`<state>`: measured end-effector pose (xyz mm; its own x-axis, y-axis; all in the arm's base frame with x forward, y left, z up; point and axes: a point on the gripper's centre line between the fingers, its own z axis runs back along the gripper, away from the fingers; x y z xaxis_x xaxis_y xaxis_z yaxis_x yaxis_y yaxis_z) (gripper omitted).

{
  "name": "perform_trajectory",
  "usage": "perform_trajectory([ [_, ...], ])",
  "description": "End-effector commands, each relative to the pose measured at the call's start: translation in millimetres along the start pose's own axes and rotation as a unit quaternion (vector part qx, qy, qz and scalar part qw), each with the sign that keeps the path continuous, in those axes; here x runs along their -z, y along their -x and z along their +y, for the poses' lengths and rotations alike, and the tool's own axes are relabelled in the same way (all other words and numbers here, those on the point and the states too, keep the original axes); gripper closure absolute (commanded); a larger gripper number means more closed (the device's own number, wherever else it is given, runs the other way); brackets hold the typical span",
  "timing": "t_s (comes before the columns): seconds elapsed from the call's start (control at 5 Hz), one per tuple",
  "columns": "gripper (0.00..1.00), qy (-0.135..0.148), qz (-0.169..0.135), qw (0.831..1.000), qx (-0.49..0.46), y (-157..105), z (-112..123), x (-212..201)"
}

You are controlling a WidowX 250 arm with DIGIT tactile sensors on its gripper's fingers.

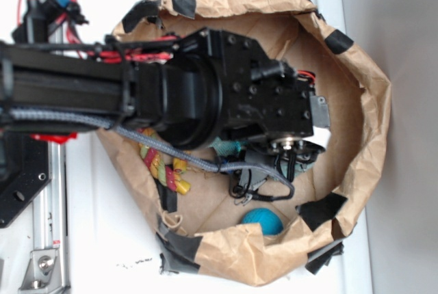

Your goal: Grab the blue cloth.

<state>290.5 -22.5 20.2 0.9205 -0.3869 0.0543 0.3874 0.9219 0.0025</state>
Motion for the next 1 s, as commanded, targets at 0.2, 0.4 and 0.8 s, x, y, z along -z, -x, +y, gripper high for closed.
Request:
perform_trajectory([
  [0.2, 1.00, -0.068, -0.062, 0.983, -0.161, 26, 9, -124],
  [0.4, 1.00, -0.049, -0.037, 0.973, -0.220, 33, 11, -146],
  [0.8, 1.00, -0.018, -0.011, 0.963, -0.268, 39, 14, -164],
])
